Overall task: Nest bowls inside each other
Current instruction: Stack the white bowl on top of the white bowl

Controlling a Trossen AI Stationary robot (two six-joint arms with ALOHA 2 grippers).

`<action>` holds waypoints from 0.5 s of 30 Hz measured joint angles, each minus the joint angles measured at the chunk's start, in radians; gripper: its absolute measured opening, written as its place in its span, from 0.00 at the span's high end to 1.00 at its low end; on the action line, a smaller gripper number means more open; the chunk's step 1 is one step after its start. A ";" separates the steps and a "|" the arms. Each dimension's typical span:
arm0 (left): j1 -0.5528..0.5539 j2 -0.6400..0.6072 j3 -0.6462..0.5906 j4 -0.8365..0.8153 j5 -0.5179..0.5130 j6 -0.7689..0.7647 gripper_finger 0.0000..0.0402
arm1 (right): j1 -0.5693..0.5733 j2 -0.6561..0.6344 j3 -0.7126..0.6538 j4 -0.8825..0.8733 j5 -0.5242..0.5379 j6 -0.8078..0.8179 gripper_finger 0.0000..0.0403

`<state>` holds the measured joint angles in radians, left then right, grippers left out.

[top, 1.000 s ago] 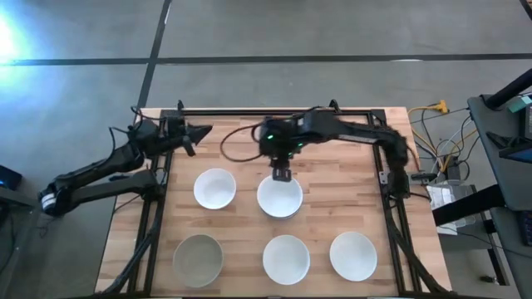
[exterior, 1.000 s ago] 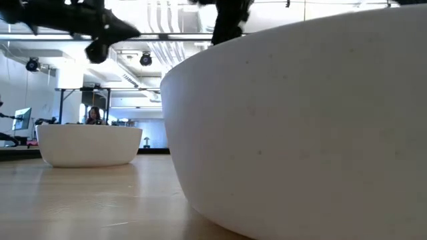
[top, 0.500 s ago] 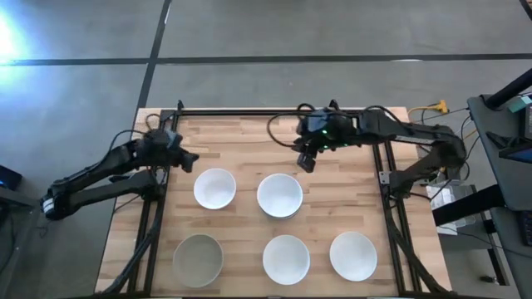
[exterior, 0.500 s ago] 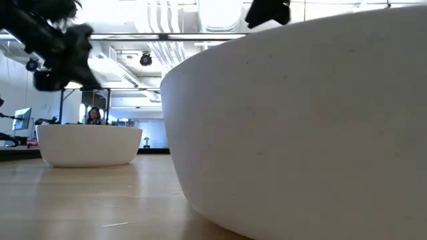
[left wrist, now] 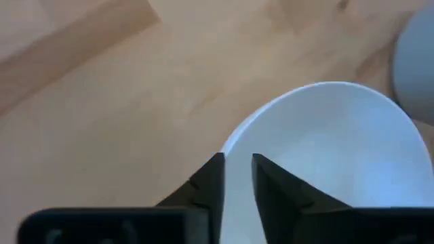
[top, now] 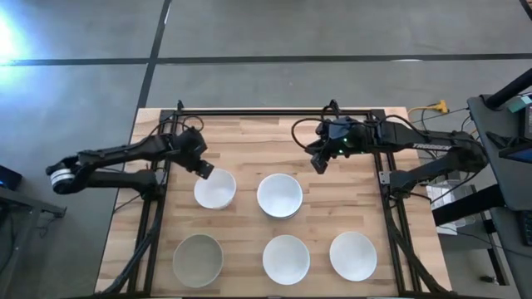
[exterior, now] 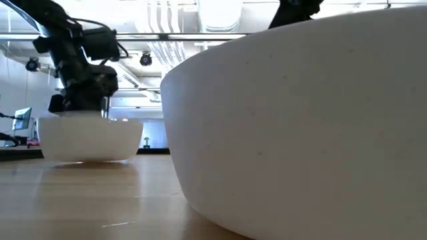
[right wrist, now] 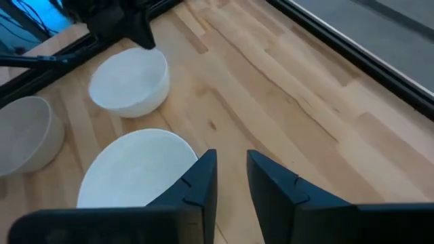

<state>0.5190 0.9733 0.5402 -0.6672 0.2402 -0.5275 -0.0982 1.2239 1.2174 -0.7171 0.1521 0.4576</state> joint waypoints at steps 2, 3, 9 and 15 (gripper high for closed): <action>-0.001 0.018 0.010 0.013 0.027 0.010 0.80 | 0.000 -0.004 -0.004 -0.004 0.000 -0.001 0.82; -0.001 0.023 0.016 0.012 0.036 0.011 0.78 | 0.000 -0.004 -0.004 -0.001 0.001 -0.001 0.82; -0.001 0.040 0.028 -0.001 0.065 0.011 0.66 | 0.000 0.002 -0.004 -0.002 0.007 -0.013 0.82; 0.000 0.040 0.028 -0.011 0.128 0.015 0.61 | 0.000 0.002 -0.008 -0.003 0.007 -0.054 0.83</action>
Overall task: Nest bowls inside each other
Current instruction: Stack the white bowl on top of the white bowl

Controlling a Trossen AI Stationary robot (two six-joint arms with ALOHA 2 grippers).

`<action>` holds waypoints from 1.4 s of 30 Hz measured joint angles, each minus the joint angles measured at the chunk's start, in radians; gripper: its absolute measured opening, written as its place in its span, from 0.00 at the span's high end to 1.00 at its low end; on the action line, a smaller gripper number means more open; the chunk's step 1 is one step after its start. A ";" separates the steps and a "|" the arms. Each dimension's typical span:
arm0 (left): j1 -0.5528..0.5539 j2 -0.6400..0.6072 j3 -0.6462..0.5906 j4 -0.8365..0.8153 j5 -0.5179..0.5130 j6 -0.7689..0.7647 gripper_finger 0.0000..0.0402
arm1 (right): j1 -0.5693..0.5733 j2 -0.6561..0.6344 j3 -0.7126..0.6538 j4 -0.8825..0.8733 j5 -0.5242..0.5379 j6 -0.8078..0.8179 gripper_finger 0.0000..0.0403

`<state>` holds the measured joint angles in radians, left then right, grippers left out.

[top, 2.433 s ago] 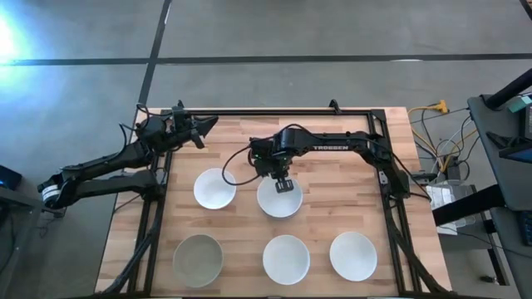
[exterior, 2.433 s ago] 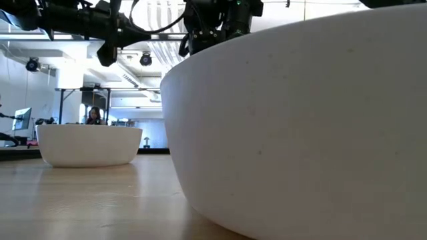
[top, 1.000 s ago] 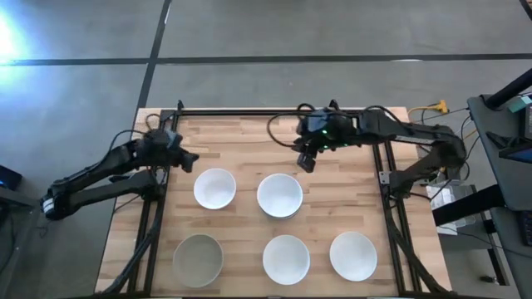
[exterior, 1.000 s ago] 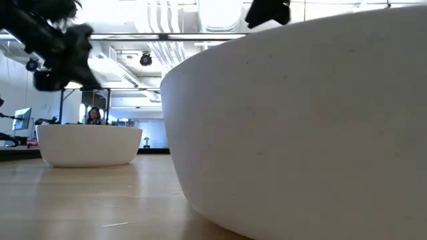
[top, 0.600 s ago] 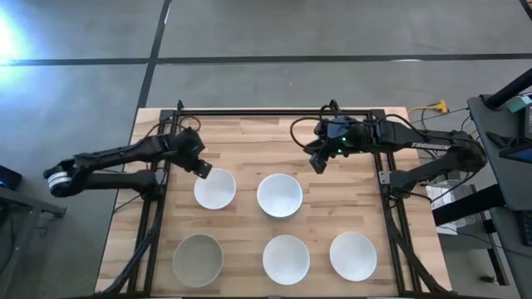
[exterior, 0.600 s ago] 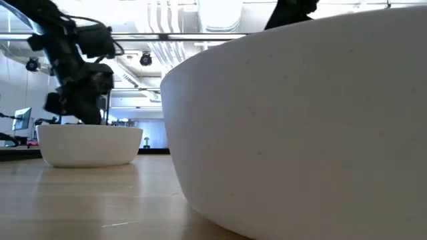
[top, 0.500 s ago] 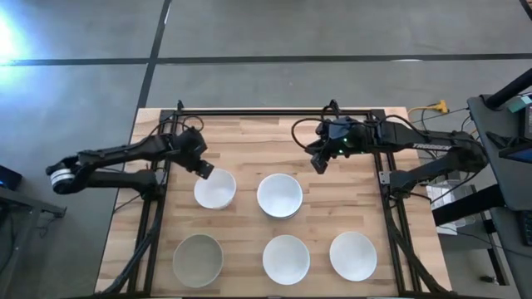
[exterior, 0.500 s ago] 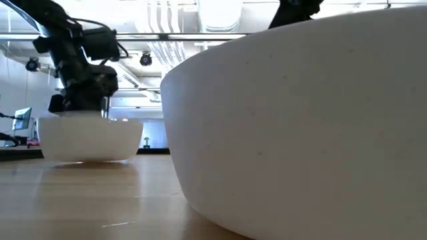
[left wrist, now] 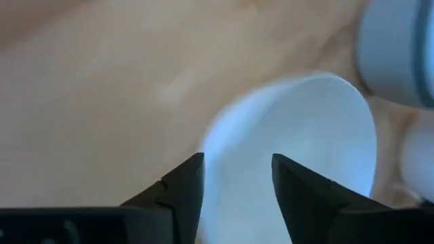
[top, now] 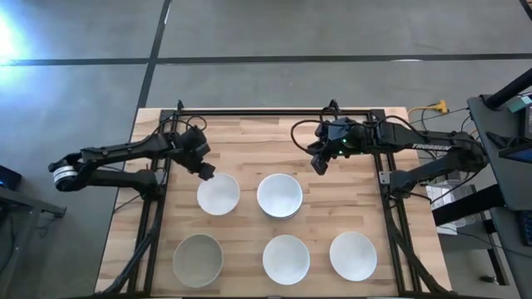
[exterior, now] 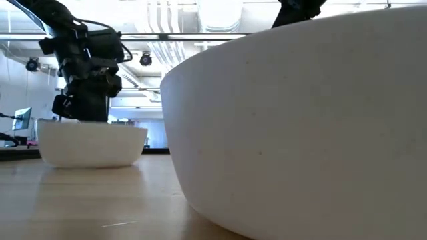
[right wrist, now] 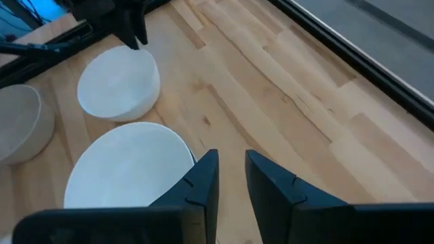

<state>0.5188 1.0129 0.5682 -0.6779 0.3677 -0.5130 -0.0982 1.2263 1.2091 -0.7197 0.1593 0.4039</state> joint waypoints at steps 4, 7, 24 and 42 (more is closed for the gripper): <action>-0.012 0.014 -0.003 -0.003 0.064 0.007 0.61 | 0.000 0.000 -0.001 0.000 0.002 -0.020 0.83; -0.018 0.040 -0.009 -0.004 0.064 0.023 0.61 | 0.000 0.000 -0.002 0.001 0.012 -0.039 0.83; -0.115 0.286 -0.010 0.029 0.121 0.056 0.67 | 0.000 0.000 -0.002 -0.001 0.026 -0.092 0.83; -0.159 0.100 0.120 0.173 0.137 -0.032 1.00 | 0.000 0.000 -0.003 -0.007 0.026 -0.124 0.83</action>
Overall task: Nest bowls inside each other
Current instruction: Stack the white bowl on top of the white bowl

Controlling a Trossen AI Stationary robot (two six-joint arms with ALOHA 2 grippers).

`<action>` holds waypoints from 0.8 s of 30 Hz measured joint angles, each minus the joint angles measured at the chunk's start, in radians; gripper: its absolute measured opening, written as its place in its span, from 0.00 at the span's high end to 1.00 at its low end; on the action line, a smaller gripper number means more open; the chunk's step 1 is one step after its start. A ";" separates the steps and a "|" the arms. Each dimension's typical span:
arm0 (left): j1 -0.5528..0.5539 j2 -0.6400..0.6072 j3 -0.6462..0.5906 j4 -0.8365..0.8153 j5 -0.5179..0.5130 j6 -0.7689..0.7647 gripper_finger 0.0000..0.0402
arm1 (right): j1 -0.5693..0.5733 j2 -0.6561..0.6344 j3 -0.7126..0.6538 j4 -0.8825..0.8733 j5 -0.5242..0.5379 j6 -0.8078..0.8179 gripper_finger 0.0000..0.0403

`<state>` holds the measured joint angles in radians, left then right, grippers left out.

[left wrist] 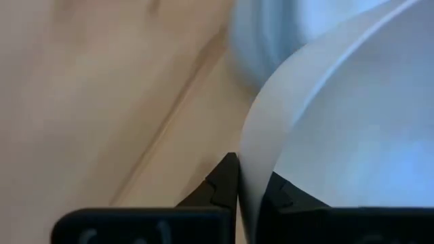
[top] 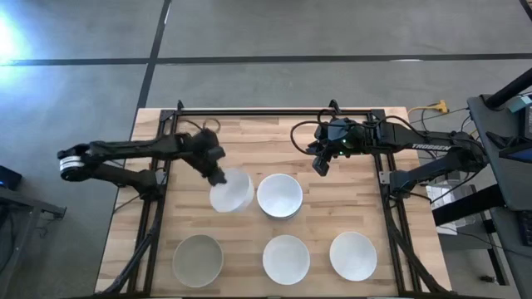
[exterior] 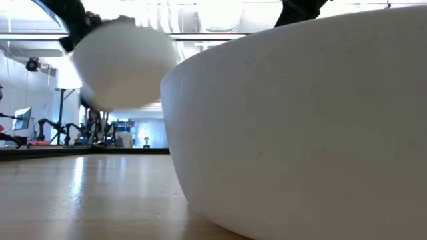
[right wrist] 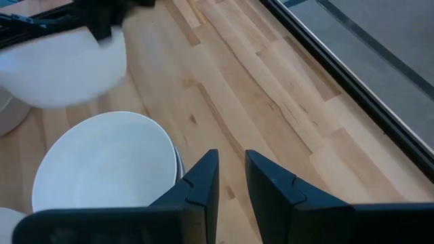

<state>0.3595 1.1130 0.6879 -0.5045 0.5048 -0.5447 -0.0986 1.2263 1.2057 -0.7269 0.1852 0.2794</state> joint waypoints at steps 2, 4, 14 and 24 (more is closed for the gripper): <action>0.000 -0.048 0.063 0.000 -0.031 0.000 1.00 | 0.000 0.000 0.000 0.000 0.000 0.000 0.83; 0.000 -0.076 0.130 0.003 -0.060 0.000 1.00 | 0.000 0.000 0.000 0.000 0.000 0.000 0.83; -0.027 0.248 0.520 -0.077 -0.041 0.067 1.00 | 0.000 -0.021 -0.003 -0.052 0.070 0.040 0.83; -0.127 0.627 0.904 -0.370 -0.069 0.240 1.00 | 0.000 -0.187 -0.003 -0.219 0.129 0.131 0.83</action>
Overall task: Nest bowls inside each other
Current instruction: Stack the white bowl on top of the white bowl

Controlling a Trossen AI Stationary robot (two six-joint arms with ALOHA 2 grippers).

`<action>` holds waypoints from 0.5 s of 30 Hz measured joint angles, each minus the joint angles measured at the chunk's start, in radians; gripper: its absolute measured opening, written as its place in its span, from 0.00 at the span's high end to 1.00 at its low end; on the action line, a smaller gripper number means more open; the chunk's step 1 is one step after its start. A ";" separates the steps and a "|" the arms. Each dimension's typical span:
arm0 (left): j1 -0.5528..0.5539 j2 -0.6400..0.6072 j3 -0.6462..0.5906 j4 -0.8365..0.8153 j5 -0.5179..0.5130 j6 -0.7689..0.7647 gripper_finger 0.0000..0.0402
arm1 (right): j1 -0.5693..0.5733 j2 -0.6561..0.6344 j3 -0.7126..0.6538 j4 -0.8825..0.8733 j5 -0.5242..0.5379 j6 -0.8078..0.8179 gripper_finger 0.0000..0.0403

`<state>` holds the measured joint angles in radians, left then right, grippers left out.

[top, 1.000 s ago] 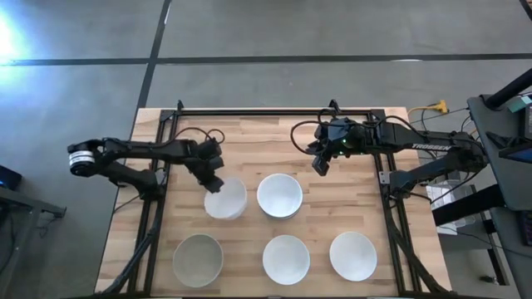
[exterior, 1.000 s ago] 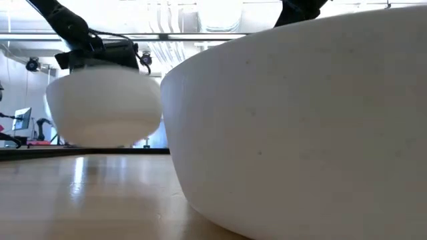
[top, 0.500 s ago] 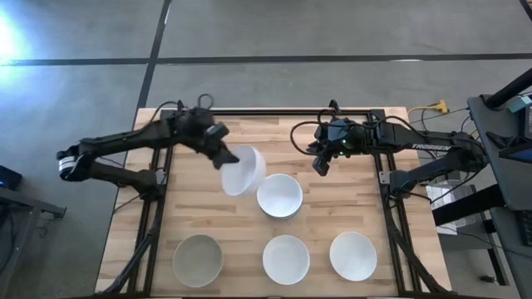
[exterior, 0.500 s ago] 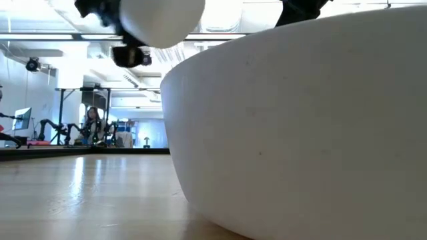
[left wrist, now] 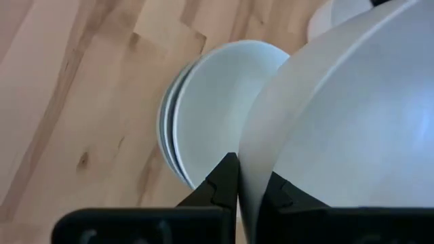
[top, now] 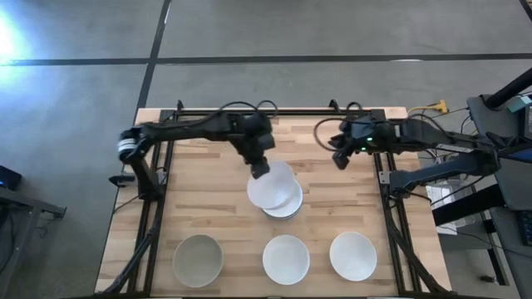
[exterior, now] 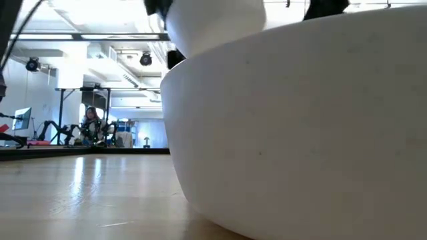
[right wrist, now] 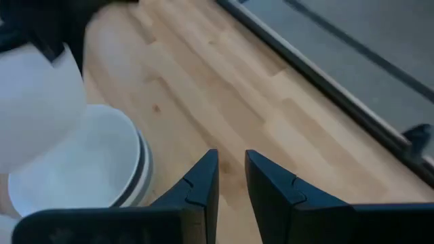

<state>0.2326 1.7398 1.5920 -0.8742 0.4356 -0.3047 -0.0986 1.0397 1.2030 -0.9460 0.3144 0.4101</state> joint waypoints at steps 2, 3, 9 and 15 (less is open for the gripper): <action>-0.014 0.051 0.040 -0.002 -0.009 0.001 1.00 | 0.000 -0.045 0.000 -0.016 0.016 0.010 0.83; -0.024 0.073 0.056 -0.007 -0.016 0.000 1.00 | 0.000 -0.067 0.000 -0.019 0.025 0.013 0.83; -0.080 0.160 0.098 -0.098 -0.070 0.006 1.00 | 0.000 -0.184 -0.004 -0.020 0.053 0.036 0.83; -0.094 0.149 0.101 -0.085 -0.129 -0.012 1.00 | 0.000 -0.242 -0.013 -0.021 0.056 0.036 0.83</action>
<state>0.1383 1.8890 1.6930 -0.9592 0.3063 -0.3163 -0.0986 0.7972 1.1901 -0.9668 0.3702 0.4465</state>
